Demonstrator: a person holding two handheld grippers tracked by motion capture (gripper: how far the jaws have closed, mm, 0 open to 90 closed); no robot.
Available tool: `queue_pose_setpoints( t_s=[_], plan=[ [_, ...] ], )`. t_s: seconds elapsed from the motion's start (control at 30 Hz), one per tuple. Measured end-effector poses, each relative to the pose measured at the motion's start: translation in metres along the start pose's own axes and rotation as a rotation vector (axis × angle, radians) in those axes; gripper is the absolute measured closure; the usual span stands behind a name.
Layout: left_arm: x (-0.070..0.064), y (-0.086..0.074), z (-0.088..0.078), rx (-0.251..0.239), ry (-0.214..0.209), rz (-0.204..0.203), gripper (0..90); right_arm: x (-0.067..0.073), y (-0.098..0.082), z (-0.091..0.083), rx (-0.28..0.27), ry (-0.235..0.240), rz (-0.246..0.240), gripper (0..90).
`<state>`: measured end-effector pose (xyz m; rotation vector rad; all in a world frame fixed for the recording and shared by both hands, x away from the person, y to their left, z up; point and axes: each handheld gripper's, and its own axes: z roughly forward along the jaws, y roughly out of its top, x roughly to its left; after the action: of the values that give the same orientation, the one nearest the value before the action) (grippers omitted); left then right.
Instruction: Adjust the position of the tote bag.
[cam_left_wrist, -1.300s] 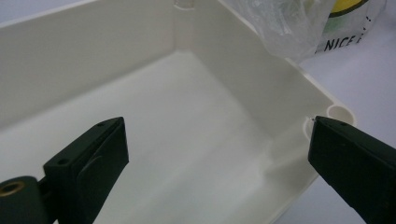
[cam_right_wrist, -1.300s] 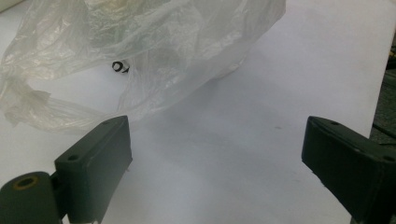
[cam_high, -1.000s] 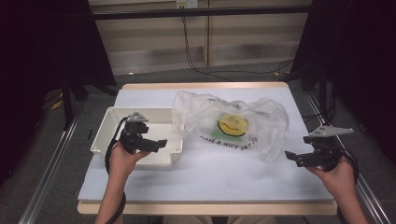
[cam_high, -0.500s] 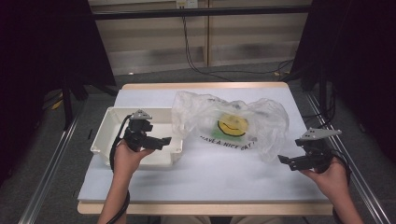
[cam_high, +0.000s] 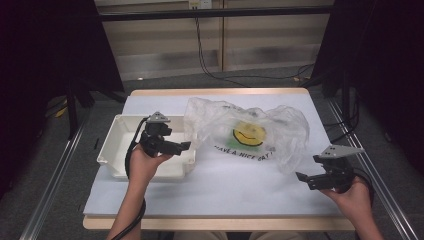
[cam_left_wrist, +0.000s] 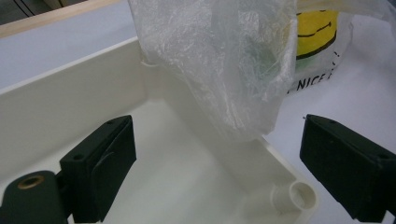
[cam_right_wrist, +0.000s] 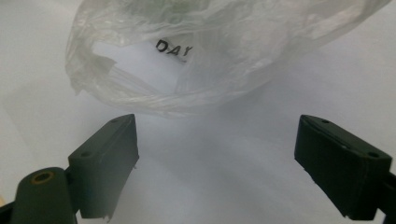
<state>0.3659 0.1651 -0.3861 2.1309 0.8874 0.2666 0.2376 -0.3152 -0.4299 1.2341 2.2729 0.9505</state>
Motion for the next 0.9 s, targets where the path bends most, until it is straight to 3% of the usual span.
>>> queue_pose_setpoints(
  t_s=[0.1,0.2,0.27,0.47,0.6,0.73,0.9],
  plan=[
    [-0.001,0.000,0.004,0.000,-0.010,-0.014,11.4,0.004,0.000,0.004,0.007,0.014,-0.019,13.5],
    [-0.001,0.000,0.008,0.016,-0.002,-0.002,12.8,0.009,0.001,0.006,0.009,0.020,-0.026,13.6],
    [-0.001,-0.001,0.010,-0.004,-0.009,-0.021,13.6,0.011,0.002,0.008,0.007,0.017,-0.030,13.6],
    [-0.001,0.000,0.012,-0.001,-0.024,-0.017,23.3,0.017,0.003,0.015,0.028,0.030,-0.051,14.8],
    [-0.001,0.003,0.014,0.000,-0.023,-0.040,25.0,0.017,0.005,0.016,0.002,-0.011,-0.098,18.9],
    [0.000,0.003,0.018,0.006,-0.039,-0.059,27.7,0.016,0.008,0.015,-0.023,-0.029,-0.084,24.1],
    [0.000,0.002,0.019,0.021,-0.043,-0.047,31.1,0.011,0.008,0.015,-0.020,-0.042,-0.051,27.2]
  ],
)
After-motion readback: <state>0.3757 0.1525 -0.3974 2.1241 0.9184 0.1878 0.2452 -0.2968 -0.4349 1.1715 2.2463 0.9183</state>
